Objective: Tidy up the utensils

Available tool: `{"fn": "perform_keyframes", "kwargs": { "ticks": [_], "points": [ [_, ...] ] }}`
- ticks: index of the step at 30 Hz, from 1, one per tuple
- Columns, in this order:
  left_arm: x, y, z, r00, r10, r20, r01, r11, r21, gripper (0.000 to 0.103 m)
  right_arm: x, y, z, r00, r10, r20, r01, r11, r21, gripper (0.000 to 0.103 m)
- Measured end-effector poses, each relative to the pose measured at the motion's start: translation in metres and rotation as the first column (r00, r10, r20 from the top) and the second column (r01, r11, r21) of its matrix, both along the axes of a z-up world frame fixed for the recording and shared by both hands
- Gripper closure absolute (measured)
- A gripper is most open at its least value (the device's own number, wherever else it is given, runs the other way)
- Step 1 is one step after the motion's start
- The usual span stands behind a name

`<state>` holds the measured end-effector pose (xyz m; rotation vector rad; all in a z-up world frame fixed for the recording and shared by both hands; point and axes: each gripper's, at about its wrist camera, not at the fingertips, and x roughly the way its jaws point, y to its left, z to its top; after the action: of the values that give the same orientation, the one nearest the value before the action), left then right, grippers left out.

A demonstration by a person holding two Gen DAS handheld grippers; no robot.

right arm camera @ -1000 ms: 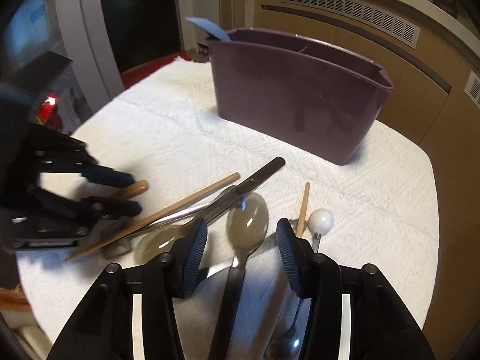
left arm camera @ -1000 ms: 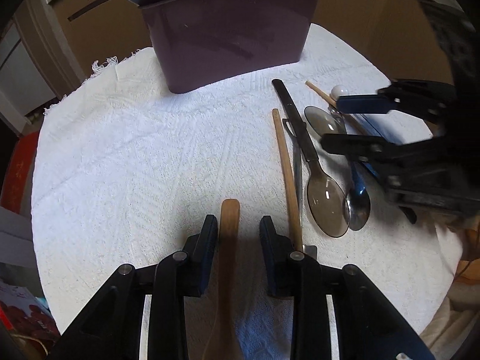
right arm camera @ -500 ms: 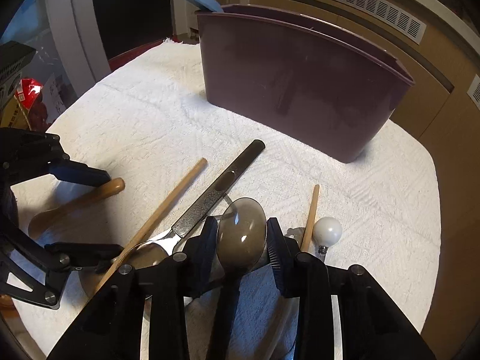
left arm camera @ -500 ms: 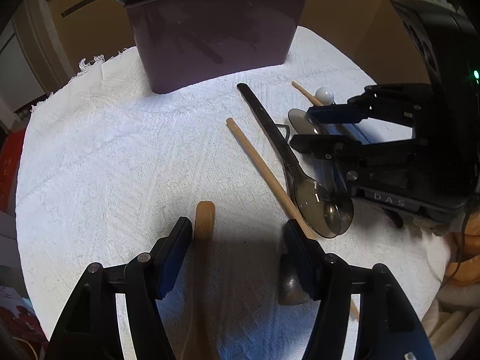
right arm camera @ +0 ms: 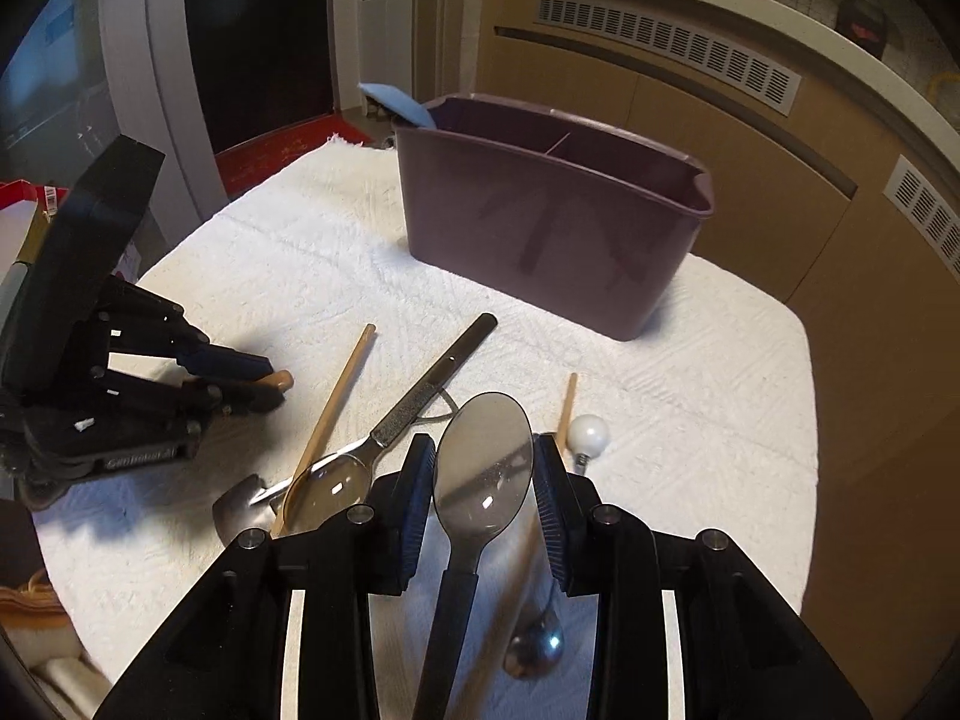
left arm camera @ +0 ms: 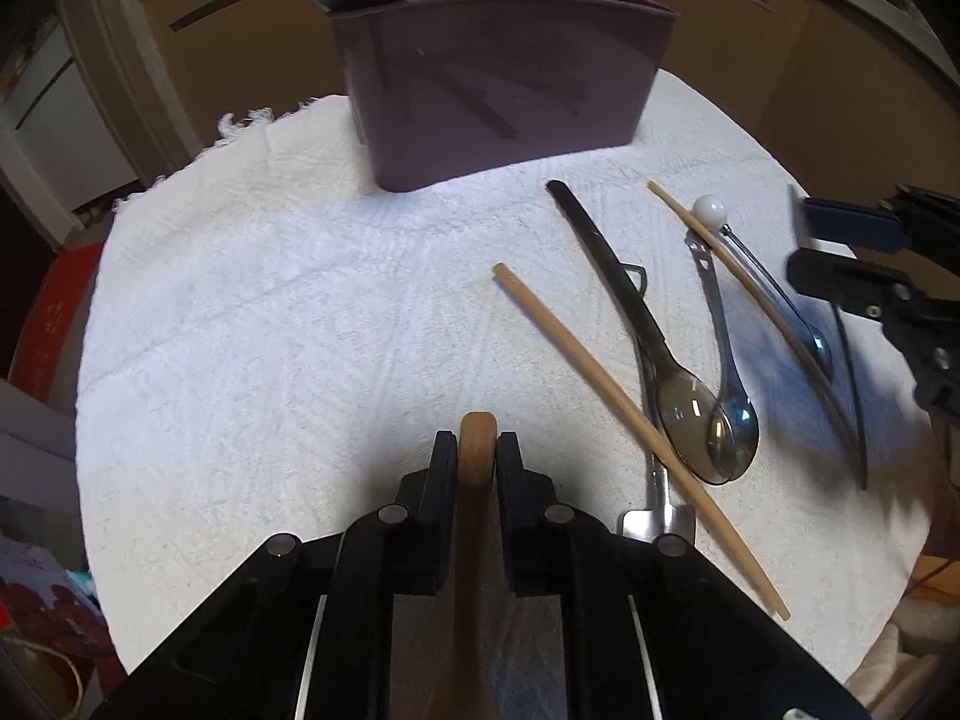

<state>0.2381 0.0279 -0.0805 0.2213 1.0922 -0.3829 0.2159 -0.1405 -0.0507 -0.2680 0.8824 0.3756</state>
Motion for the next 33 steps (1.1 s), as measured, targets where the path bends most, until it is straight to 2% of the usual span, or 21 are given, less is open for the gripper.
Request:
{"fn": "perform_keyframes", "kwargs": {
  "ticks": [3, 6, 9, 11, 12, 14, 17, 22, 26, 30, 33],
  "points": [
    [-0.013, 0.007, 0.024, 0.998, 0.018, 0.061, -0.015, 0.999, -0.05, 0.092, -0.011, -0.007, 0.01, 0.999, -0.014, 0.03, 0.013, 1.0, 0.021, 0.069],
    [-0.025, 0.005, 0.06, 0.986, 0.031, 0.163, -0.015, 0.995, -0.1, 0.092, -0.019, -0.015, 0.03, 0.996, -0.031, 0.079, 0.027, 0.999, 0.046, 0.069],
    [-0.038, 0.001, 0.103, 0.958, 0.04, 0.286, 0.002, 0.99, -0.144, 0.093, -0.026, -0.018, 0.057, 0.987, -0.047, 0.151, 0.037, 0.997, 0.068, 0.07],
    [-0.047, -0.001, 0.131, 0.926, 0.051, 0.374, 0.015, 0.985, -0.172, 0.093, -0.031, -0.021, 0.075, 0.978, -0.058, 0.2, 0.041, 0.995, 0.086, 0.072],
    [-0.047, -0.003, 0.14, 0.914, 0.054, 0.402, 0.021, 0.984, -0.179, 0.094, -0.032, -0.023, 0.086, 0.972, -0.063, 0.226, 0.042, 0.994, 0.097, 0.09],
    [-0.053, -0.007, 0.161, 0.88, 0.058, 0.472, 0.04, 0.98, -0.195, 0.098, -0.032, -0.025, 0.103, 0.961, -0.084, 0.263, 0.057, 0.992, 0.109, 0.093],
    [-0.052, -0.008, 0.176, 0.861, 0.077, 0.503, 0.046, 0.973, -0.228, 0.098, -0.027, -0.026, 0.119, 0.951, -0.09, 0.295, 0.061, 0.992, 0.106, 0.098],
    [-0.038, -0.007, 0.169, 0.869, 0.099, 0.484, 0.029, 0.968, -0.249, 0.099, -0.017, -0.036, 0.118, 0.96, -0.106, 0.261, 0.072, 0.988, 0.136, 0.101],
    [-0.034, -0.005, 0.152, 0.896, 0.085, 0.436, 0.02, 0.972, -0.233, 0.099, -0.014, -0.045, 0.108, 0.965, -0.124, 0.233, 0.096, 0.987, 0.125, 0.101],
    [-0.031, -0.005, 0.11, 0.938, 0.031, 0.347, 0.043, 0.978, -0.203, 0.098, -0.007, -0.044, 0.069, 0.987, -0.079, 0.142, 0.071, 0.996, 0.059, 0.099],
    [-0.023, -0.008, 0.075, 0.967, -0.002, 0.255, 0.057, 0.976, -0.21, 0.084, -0.008, -0.037, 0.033, 0.998, -0.022, 0.058, 0.02, 0.999, 0.03, 0.097]
  ]
}}
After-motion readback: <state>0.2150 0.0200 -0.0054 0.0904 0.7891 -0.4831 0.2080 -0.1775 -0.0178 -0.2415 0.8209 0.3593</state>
